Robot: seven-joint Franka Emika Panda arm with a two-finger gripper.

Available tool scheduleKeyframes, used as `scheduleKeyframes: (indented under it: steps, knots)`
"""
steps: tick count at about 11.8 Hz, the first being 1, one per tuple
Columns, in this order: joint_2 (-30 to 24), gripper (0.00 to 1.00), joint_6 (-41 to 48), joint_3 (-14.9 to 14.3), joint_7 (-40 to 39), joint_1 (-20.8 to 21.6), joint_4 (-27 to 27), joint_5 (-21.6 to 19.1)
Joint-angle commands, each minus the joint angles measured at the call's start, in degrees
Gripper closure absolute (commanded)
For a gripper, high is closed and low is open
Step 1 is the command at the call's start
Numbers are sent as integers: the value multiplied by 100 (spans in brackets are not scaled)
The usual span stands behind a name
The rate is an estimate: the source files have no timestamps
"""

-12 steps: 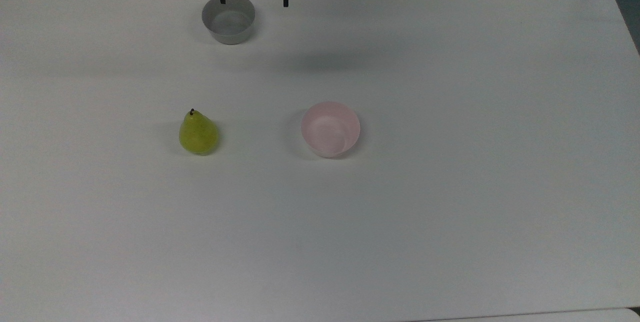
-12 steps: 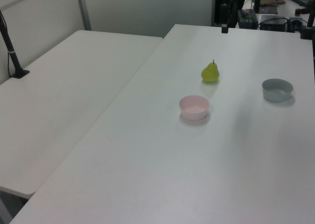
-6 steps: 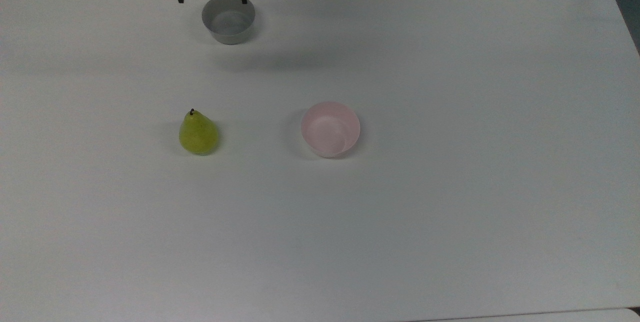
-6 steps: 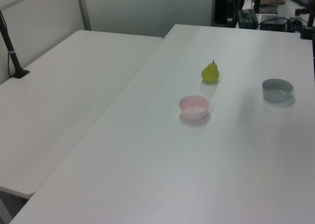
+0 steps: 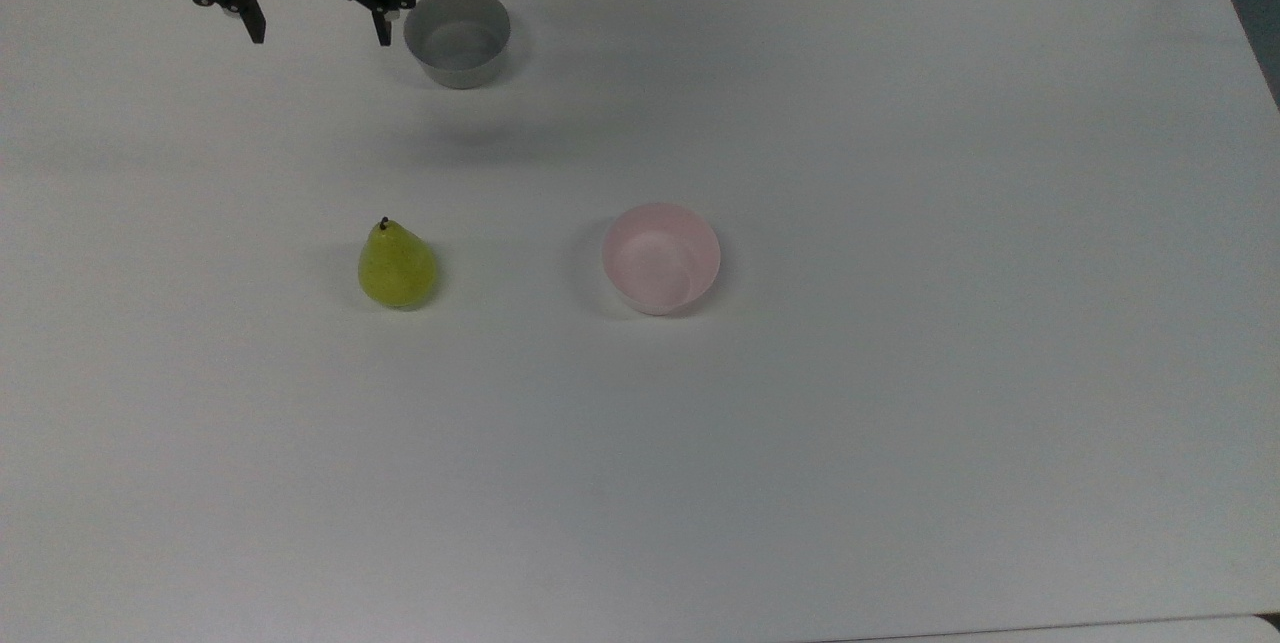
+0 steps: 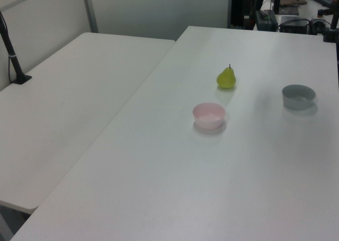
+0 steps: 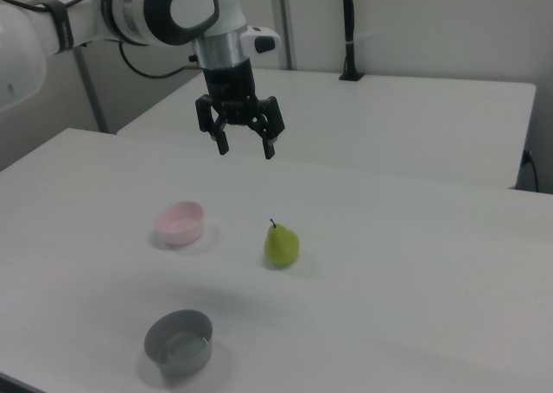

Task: Place the pear in the bowl
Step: 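Lower the open gripper over the green pear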

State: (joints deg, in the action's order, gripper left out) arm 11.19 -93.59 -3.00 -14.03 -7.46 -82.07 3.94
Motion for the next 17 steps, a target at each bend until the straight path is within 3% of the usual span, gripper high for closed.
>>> scheduleKeyframes:
  steps: [1, 7, 11, 17]
  knots:
    - [207, 0, -99, -16, -135, 25, 191, -78]
    - [506, 0, -819, 63, -82, 60, 6, -113]
    - [524, 0, -1740, 195, -82, 86, -888, -8]
    - [1147, 0, -2478, 195, -74, 78, -1241, 334]
